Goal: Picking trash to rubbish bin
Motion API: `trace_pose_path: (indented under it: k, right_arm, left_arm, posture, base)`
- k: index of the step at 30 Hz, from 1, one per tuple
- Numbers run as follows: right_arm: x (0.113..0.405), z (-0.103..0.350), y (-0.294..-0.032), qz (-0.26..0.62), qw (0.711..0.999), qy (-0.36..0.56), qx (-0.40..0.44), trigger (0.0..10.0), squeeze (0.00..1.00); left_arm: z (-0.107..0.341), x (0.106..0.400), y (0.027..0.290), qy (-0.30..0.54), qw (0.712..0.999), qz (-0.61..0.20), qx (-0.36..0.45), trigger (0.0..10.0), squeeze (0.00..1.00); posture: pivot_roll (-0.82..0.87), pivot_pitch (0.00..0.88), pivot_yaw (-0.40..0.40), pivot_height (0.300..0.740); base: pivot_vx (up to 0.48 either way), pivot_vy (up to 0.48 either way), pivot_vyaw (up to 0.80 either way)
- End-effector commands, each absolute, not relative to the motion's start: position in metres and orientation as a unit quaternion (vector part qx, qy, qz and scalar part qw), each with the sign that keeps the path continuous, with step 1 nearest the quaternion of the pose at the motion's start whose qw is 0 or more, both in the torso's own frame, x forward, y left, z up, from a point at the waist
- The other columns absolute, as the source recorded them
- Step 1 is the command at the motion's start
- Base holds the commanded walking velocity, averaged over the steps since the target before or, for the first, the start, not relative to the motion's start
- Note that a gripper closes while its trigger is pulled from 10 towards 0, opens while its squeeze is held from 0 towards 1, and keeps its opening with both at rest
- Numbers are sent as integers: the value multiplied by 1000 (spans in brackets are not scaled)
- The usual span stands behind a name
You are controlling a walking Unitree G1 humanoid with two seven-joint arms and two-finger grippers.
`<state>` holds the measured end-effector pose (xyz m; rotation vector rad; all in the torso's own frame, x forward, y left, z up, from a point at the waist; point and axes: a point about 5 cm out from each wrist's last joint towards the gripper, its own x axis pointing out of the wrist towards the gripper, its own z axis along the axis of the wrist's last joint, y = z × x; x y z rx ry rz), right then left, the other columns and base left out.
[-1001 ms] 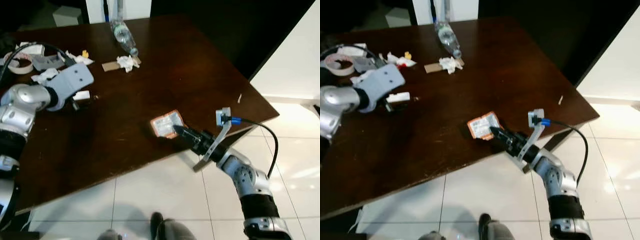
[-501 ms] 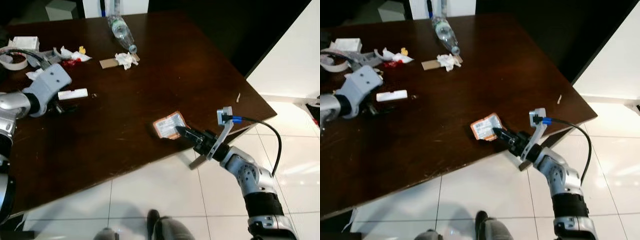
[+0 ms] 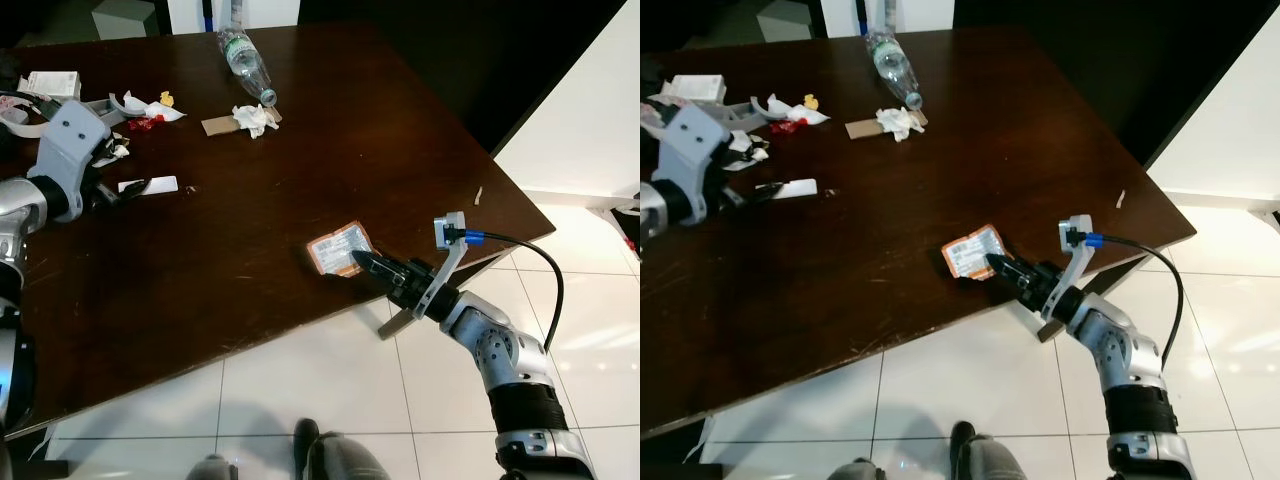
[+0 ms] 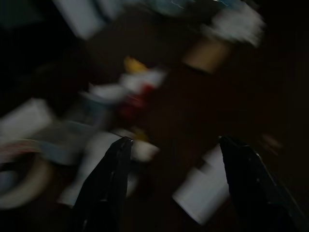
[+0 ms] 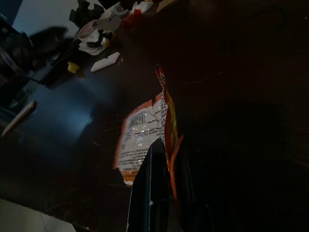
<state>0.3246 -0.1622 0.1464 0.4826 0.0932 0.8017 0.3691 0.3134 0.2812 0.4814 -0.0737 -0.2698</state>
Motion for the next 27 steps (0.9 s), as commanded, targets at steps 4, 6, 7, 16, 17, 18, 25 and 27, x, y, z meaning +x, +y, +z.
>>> trace_pose_path:
  k: [4,6,7,16,17,18,25,27]
  right_arm:
    - [323,142,-166,376,894,49,241,10000,0]
    - [323,142,-166,374,894,48,241,10000,0]
    - [323,141,-166,373,894,48,242,10000,0]
    - [318,143,-166,377,892,46,247,10000,0]
    - [317,143,-165,379,890,45,249,10000,0]
    - [314,144,-165,381,889,44,251,10000,0]
    - [303,141,-162,383,884,52,262,10000,0]
    - [302,139,-161,383,884,54,262,10000,0]
  left_arm:
    - [268,371,322,-16,975,-66,213,0,0]
    - [255,373,319,8,973,-70,221,0,0]
    - [250,374,316,15,973,-73,221,0,0]
    - [231,381,300,43,970,-80,225,0,0]
    - [230,381,299,46,969,-80,229,0,0]
    - [229,382,298,48,968,-78,233,0,0]
    - [234,382,301,58,958,-66,273,0,0]
    - [235,382,303,65,953,-60,290,235,0]
  posture:
    - [36,262,-109,740]
    - [32,261,-109,740]
    - [34,262,-109,740]
    - [21,299,-112,740]
    - [21,299,-112,740]
    - [18,316,-112,740]
    - [28,390,-107,740]
    - [31,397,-104,740]
  base:
    - [0,0,0]
    - [0,0,0]
    - [0,0,0]
    - [0,0,0]
    - [0,0,0]
    - [0,0,0]
    - [0,0,0]
    - [0,0,0]
